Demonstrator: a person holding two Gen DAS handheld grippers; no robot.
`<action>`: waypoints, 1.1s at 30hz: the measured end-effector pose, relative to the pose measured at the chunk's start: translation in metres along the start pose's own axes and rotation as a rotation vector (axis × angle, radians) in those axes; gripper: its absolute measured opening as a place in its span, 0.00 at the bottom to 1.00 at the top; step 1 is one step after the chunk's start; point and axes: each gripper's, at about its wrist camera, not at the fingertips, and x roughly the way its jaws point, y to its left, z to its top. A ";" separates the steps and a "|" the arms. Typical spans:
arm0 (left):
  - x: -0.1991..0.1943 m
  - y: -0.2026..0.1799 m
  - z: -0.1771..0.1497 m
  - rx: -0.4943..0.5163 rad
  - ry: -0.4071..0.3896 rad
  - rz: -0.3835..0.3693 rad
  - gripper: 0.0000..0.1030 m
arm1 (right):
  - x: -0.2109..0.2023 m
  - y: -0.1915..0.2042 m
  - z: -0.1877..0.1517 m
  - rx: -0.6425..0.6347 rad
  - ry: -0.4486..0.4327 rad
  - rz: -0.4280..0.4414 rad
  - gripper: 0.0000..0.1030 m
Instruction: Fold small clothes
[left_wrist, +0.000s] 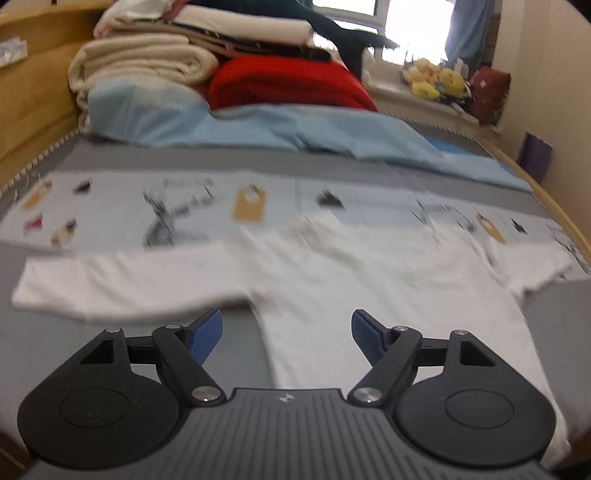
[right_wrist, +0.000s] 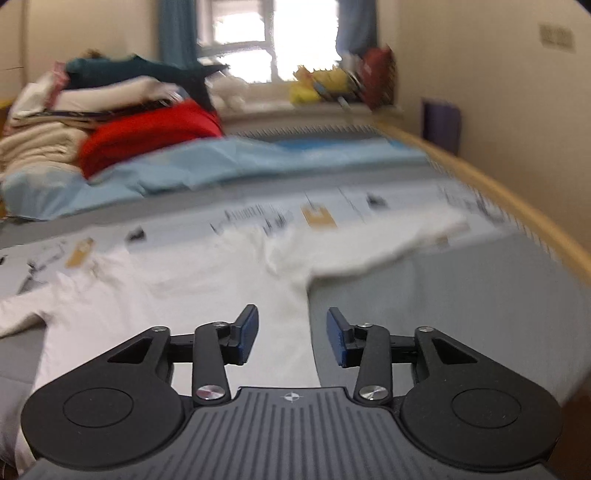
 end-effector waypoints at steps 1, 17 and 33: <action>0.010 0.012 0.009 0.004 -0.010 0.008 0.79 | -0.001 0.000 0.008 -0.026 -0.013 0.009 0.49; 0.116 0.272 -0.015 -0.418 0.046 0.444 0.24 | 0.064 0.026 0.027 0.059 0.034 -0.026 0.33; 0.136 0.346 -0.023 -0.715 0.015 0.544 0.01 | 0.090 0.059 0.028 -0.090 0.102 0.021 0.33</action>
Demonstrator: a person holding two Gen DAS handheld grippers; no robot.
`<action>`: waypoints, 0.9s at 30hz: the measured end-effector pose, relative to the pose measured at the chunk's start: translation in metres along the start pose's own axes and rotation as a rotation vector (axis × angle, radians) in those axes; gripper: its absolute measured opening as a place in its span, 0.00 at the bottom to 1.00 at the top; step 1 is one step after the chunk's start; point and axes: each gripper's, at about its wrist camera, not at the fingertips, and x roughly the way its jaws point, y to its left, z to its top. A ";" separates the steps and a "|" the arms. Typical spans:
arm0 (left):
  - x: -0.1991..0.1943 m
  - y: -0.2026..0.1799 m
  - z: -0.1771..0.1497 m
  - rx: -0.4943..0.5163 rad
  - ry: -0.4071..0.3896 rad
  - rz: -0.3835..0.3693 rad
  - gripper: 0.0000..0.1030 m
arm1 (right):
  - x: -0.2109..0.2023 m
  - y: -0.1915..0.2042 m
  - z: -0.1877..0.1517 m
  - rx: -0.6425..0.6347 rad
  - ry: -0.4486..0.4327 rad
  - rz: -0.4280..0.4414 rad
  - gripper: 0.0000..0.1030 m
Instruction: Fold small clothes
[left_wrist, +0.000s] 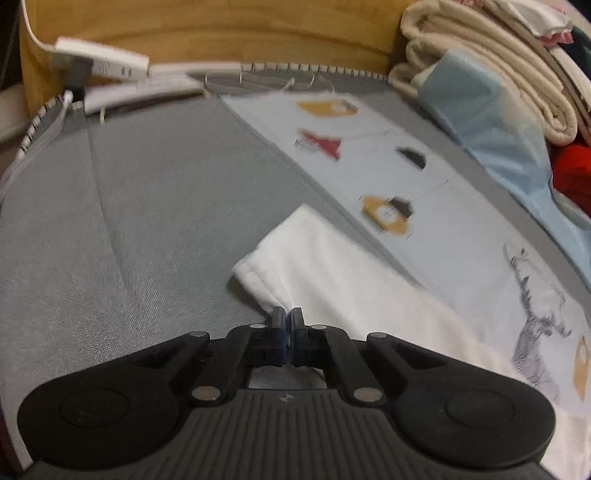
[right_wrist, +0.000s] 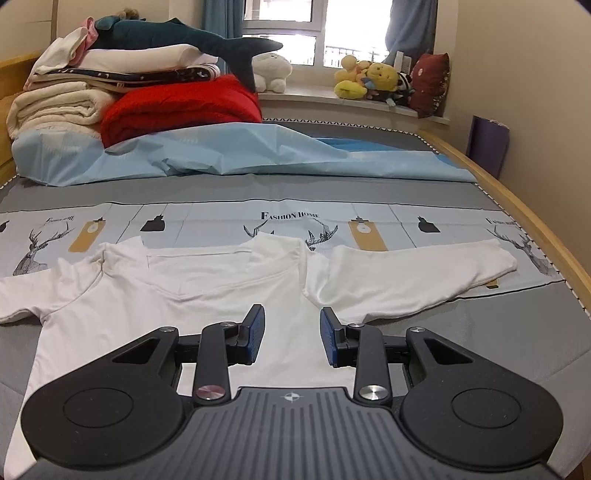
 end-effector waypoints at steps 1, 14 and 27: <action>-0.010 -0.009 0.001 0.003 -0.018 -0.019 0.01 | 0.000 -0.001 0.000 -0.001 0.001 0.001 0.33; -0.231 -0.165 -0.064 0.180 -0.015 -0.529 0.00 | -0.008 -0.001 -0.006 0.048 0.011 0.097 0.33; -0.307 -0.309 -0.254 0.488 0.324 -0.912 0.07 | -0.013 -0.036 -0.030 0.109 0.092 0.105 0.33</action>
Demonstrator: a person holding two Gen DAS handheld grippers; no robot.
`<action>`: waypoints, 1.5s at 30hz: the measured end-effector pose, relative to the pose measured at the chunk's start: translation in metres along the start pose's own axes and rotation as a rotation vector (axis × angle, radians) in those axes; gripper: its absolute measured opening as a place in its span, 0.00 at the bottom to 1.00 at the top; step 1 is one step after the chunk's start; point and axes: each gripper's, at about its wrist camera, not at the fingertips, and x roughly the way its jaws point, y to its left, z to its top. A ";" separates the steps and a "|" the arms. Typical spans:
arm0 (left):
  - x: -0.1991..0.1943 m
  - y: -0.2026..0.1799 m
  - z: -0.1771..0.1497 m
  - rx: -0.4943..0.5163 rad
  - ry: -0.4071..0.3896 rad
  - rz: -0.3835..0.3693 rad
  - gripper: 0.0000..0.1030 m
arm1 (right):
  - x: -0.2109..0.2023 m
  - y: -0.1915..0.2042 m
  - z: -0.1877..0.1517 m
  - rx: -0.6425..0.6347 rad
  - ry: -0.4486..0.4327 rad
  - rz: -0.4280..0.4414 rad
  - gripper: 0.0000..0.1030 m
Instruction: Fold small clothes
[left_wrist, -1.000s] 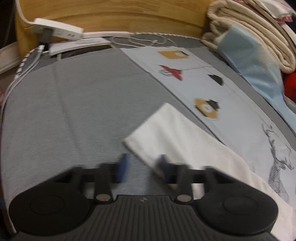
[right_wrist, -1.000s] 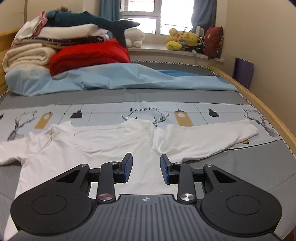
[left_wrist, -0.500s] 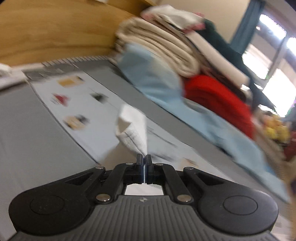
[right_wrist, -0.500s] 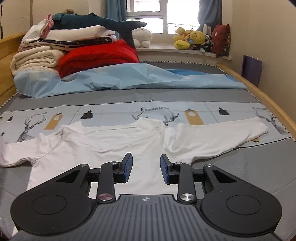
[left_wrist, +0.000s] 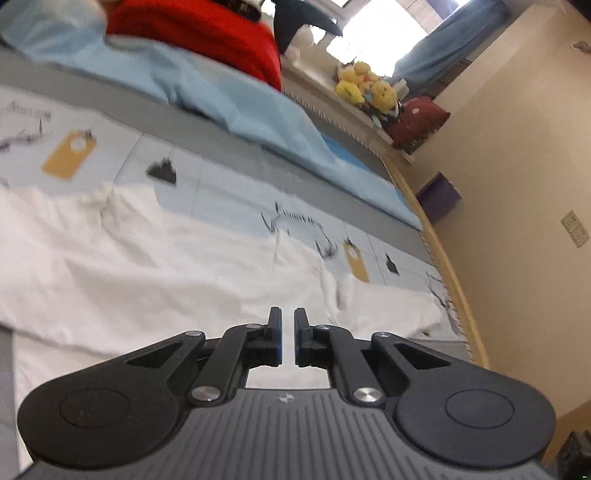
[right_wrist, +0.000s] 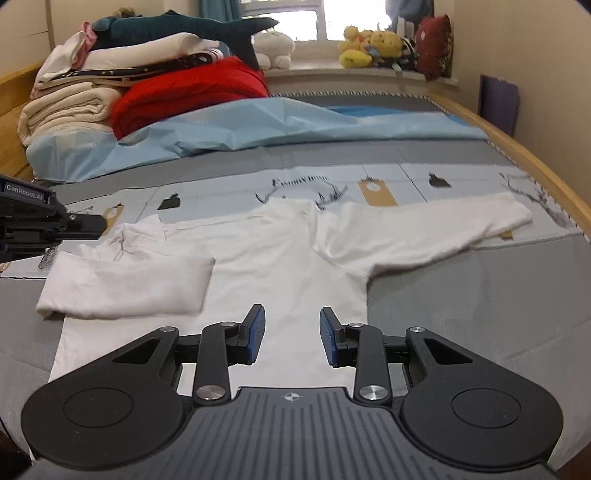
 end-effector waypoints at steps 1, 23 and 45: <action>-0.002 0.000 0.002 0.009 -0.028 0.034 0.08 | 0.001 -0.003 0.000 0.011 0.001 0.004 0.33; -0.059 0.174 0.073 -0.205 -0.044 0.587 0.08 | 0.185 0.089 0.005 0.179 0.274 0.221 0.30; -0.044 0.157 0.102 -0.150 -0.098 0.643 0.08 | 0.139 -0.038 0.080 0.167 -0.134 -0.098 0.08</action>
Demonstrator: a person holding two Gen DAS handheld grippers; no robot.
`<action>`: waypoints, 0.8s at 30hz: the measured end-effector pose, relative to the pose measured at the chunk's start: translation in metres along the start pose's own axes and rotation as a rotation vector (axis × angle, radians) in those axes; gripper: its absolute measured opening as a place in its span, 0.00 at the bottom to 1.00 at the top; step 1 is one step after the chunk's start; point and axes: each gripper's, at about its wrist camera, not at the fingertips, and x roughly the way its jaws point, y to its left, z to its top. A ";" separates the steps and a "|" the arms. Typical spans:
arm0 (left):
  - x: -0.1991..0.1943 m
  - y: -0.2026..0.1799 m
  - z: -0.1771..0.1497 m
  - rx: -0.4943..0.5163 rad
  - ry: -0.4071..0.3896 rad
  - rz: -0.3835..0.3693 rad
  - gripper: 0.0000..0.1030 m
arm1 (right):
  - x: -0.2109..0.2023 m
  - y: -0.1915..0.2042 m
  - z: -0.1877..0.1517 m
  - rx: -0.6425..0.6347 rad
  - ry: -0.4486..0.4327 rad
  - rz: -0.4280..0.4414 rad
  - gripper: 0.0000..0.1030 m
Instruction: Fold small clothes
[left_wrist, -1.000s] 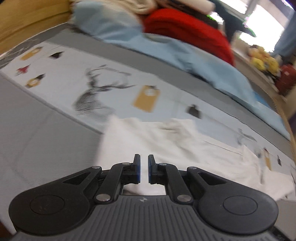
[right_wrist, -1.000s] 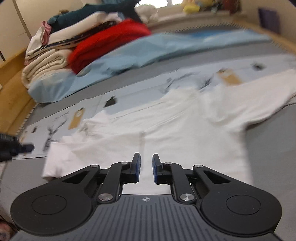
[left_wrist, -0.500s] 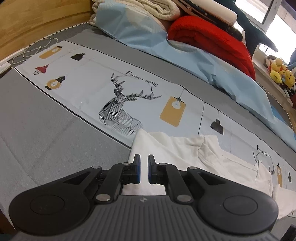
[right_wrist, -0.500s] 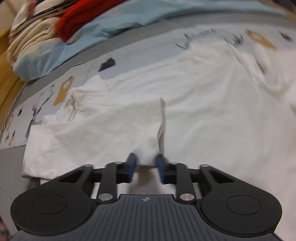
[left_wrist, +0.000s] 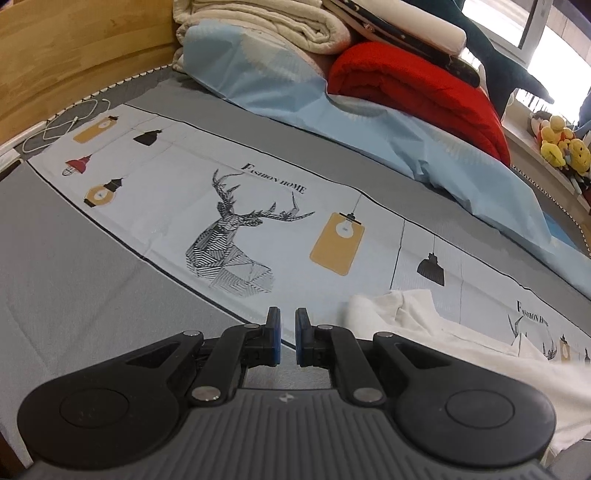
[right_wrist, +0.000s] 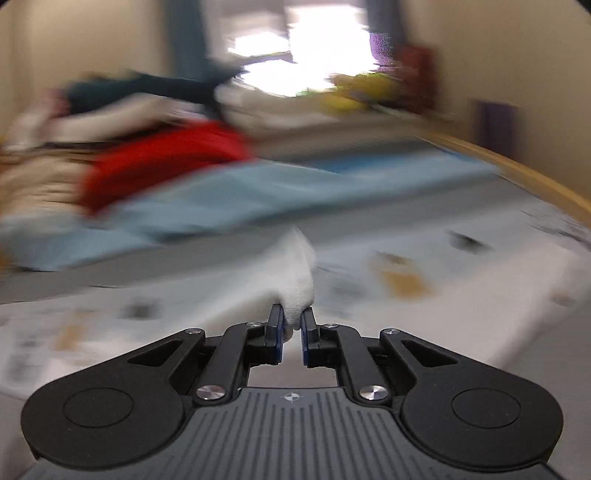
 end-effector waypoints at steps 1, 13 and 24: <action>0.003 -0.004 0.000 0.004 0.005 0.000 0.08 | 0.007 -0.017 -0.002 0.027 0.035 -0.021 0.08; 0.055 -0.051 -0.023 0.055 0.185 -0.088 0.14 | 0.031 -0.051 0.002 0.048 0.168 -0.032 0.18; 0.081 -0.057 -0.046 0.067 0.342 -0.138 0.32 | 0.028 -0.074 0.010 0.238 0.185 0.004 0.22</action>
